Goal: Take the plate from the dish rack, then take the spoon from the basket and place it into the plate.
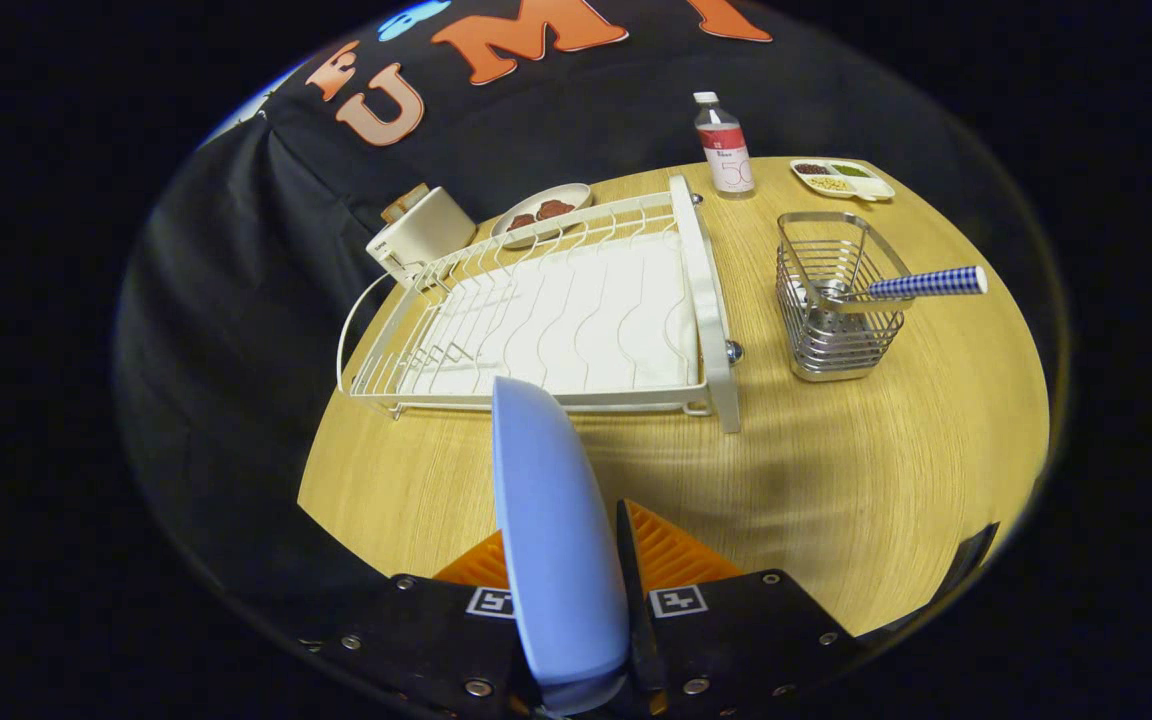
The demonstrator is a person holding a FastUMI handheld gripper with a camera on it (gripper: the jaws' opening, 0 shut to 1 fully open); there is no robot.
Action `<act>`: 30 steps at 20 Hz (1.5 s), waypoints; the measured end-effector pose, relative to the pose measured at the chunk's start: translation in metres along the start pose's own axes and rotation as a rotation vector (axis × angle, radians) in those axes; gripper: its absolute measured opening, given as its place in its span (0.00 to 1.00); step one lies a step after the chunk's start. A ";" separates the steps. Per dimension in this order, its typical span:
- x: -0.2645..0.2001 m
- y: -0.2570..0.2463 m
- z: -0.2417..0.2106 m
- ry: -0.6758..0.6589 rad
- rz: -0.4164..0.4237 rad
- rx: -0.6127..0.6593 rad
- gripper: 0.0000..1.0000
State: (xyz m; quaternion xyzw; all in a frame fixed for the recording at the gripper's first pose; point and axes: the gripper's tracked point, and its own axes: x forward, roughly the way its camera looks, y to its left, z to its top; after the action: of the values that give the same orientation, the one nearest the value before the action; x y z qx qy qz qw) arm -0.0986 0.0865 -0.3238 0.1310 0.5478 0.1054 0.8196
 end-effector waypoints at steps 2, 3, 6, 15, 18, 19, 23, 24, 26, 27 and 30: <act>0.005 -0.002 -0.001 -0.002 0.034 0.035 0.33; 0.008 -0.004 -0.001 -0.007 0.045 0.049 0.33; 0.018 -0.015 -0.010 -0.003 0.037 0.081 0.38; 0.008 -0.068 0.026 -0.301 -0.140 0.070 0.66; -0.011 -0.097 0.044 -0.462 -0.227 0.016 0.71; -0.020 -0.102 0.054 -0.520 -0.249 -0.015 0.72; -0.047 -0.114 0.082 -0.684 -0.265 -0.024 0.73; -0.051 -0.120 0.087 -0.710 -0.272 -0.017 0.73; -0.059 -0.136 0.098 -0.749 -0.299 -0.016 0.73; -0.060 -0.145 0.103 -0.759 -0.317 -0.017 0.73; -0.060 -0.157 0.113 -0.760 -0.324 -0.006 0.71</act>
State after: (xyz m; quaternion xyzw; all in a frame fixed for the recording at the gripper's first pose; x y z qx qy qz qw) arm -0.0122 -0.0918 -0.2821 0.0703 0.2193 -0.0795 0.9699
